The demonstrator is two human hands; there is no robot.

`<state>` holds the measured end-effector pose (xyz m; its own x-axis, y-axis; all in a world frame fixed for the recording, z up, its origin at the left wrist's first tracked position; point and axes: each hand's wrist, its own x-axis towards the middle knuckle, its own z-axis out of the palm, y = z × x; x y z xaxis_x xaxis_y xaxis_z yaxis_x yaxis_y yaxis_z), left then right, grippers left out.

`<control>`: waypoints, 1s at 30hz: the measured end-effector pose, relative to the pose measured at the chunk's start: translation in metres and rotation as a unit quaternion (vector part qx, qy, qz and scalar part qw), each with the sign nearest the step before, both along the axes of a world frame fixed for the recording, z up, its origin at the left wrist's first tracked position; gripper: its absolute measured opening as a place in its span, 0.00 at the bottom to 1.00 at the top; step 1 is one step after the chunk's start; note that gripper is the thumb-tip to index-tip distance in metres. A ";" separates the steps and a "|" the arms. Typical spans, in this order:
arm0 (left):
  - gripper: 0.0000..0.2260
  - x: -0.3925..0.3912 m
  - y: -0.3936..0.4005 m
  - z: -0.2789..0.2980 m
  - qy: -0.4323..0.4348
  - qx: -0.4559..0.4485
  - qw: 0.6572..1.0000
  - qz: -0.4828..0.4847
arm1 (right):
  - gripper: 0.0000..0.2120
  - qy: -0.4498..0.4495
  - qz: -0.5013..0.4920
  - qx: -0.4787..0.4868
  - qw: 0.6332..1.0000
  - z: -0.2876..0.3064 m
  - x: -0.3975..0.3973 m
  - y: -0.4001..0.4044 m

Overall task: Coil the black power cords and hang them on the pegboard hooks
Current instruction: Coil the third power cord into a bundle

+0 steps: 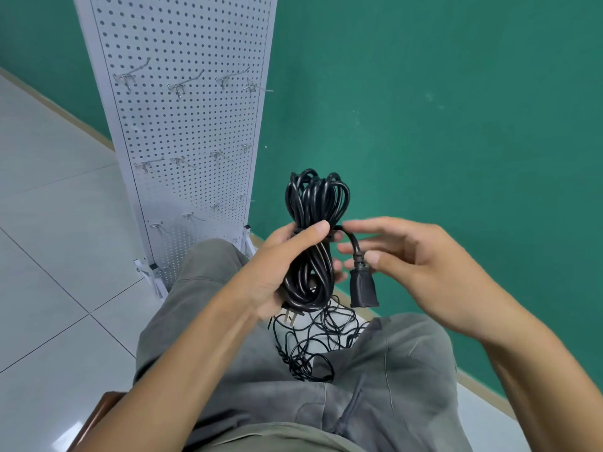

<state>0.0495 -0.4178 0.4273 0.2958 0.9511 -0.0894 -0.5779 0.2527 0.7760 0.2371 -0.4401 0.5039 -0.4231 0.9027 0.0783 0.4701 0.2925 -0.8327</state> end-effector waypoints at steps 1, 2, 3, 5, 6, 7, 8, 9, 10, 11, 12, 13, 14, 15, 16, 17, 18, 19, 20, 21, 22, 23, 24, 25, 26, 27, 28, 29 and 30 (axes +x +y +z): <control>0.24 -0.002 0.001 -0.001 -0.002 0.003 1.000 -0.010 | 0.17 -0.038 0.013 0.055 0.998 0.000 0.002 -0.002; 0.23 -0.004 0.002 -0.001 0.004 0.010 1.000 -0.022 | 0.14 -0.074 0.021 0.117 0.990 -0.001 0.004 -0.004; 0.23 -0.005 0.002 -0.002 0.007 0.017 0.999 -0.036 | 0.11 -0.103 0.031 0.180 0.978 -0.002 0.005 -0.005; 0.23 -0.005 0.003 -0.003 -0.012 0.022 0.996 -0.080 | 0.09 -0.149 0.070 0.296 0.941 -0.003 0.006 -0.003; 0.23 -0.005 0.002 -0.004 -0.028 0.020 0.994 -0.103 | 0.08 -0.171 0.092 0.334 0.923 -0.003 0.005 -0.001; 0.21 -0.004 0.001 -0.004 -0.047 0.018 0.991 -0.127 | 0.07 -0.191 0.104 0.360 0.907 -0.001 0.004 0.000; 0.17 -0.004 0.000 -0.005 -0.064 0.018 0.987 -0.146 | 0.07 -0.211 0.107 0.379 0.895 0.001 0.003 0.001; 0.14 -0.004 -0.001 -0.006 -0.080 0.015 0.984 -0.161 | 0.08 -0.235 0.104 0.398 0.881 0.002 0.001 0.002; 0.15 -0.004 -0.001 -0.008 -0.099 0.008 0.981 -0.168 | 0.10 -0.259 0.099 0.415 0.867 0.003 -0.002 0.002; 0.15 -0.004 0.000 -0.010 -0.119 0.000 0.977 -0.176 | 0.12 -0.278 0.096 0.429 0.854 0.004 -0.005 0.002; 0.15 -0.003 0.000 -0.010 -0.141 -0.002 0.973 -0.184 | 0.13 -0.286 0.097 0.432 0.850 0.003 -0.007 0.002; 0.14 -0.004 -0.001 -0.009 -0.160 0.003 0.968 -0.191 | 0.13 -0.282 0.104 0.421 0.856 0.001 -0.009 0.002; 0.13 -0.004 -0.001 -0.009 -0.168 0.011 0.966 -0.195 | 0.13 -0.262 0.113 0.399 0.872 -0.002 -0.009 0.001; 0.13 -0.005 -0.002 -0.008 -0.166 0.021 0.967 -0.194 | 0.11 -0.230 0.110 0.370 0.893 -0.005 -0.008 0.002; 0.14 -0.006 -0.001 -0.007 -0.160 0.028 0.968 -0.193 | 0.09 -0.192 0.086 0.343 0.916 -0.009 -0.007 0.001; 0.16 -0.008 -0.001 -0.007 -0.154 0.028 0.968 -0.197 | 0.06 -0.148 0.046 0.319 0.935 -0.013 -0.007 0.001; 0.20 -0.010 0.000 -0.007 -0.151 0.021 0.967 -0.203 | 0.03 -0.101 -0.001 0.299 0.949 -0.017 -0.008 0.000; 0.24 -0.010 0.000 -0.007 -0.145 0.008 0.968 -0.204 | 0.02 -0.050 -0.044 0.281 0.957 -0.021 -0.009 -0.001; 0.27 -0.010 0.002 -0.008 -0.139 -0.002 0.971 -0.195 | 0.03 0.003 -0.076 0.267 0.961 -0.024 -0.010 0.000; 0.28 -0.009 0.003 -0.010 -0.136 -0.008 0.975 -0.178 | 0.04 0.054 -0.096 0.255 0.961 -0.027 -0.012 0.000; 0.25 -0.007 0.003 -0.010 -0.136 -0.007 0.978 -0.156 | 0.06 0.093 -0.106 0.249 0.958 -0.028 -0.014 -0.001; 0.20 -0.005 0.002 -0.010 -0.132 -0.002 0.982 -0.137 | 0.07 0.119 -0.112 0.247 0.955 -0.028 -0.016 -0.001; 0.18 -0.002 0.001 -0.009 -0.130 0.001 0.984 -0.125 | 0.09 0.134 -0.116 0.247 0.953 -0.027 -0.018 -0.003; 0.17 0.001 -0.001 -0.008 -0.127 0.001 0.984 -0.122 | 0.10 0.143 -0.121 0.245 0.951 -0.026 -0.020 -0.003; 0.17 0.004 -0.002 -0.006 -0.127 -0.001 0.985 -0.120 | 0.12 0.149 -0.127 0.246 0.949 -0.027 -0.021 -0.005; 0.19 0.005 -0.003 -0.005 -0.127 -0.006 0.985 -0.116 | 0.12 0.150 -0.136 0.253 0.946 -0.028 -0.021 -0.005; 0.23 0.006 -0.003 -0.004 -0.127 -0.010 0.986 -0.110 | 0.12 0.146 -0.150 0.270 0.940 -0.030 -0.021 -0.004; 0.28 0.006 -0.004 -0.004 -0.125 -0.011 0.986 -0.105 | 0.11 0.135 -0.163 0.293 0.932 -0.033 -0.020 -0.003; 0.32 0.006 -0.004 -0.004 -0.120 -0.010 0.988 -0.101 | 0.11 0.120 -0.172 0.319 0.924 -0.035 -0.020 -0.002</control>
<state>0.0556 -0.4217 0.4232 0.4943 0.8692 -0.0122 -0.6804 0.3956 0.6169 0.2172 -0.4423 0.4693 -0.0206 0.7185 0.6952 0.4502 0.6275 -0.6352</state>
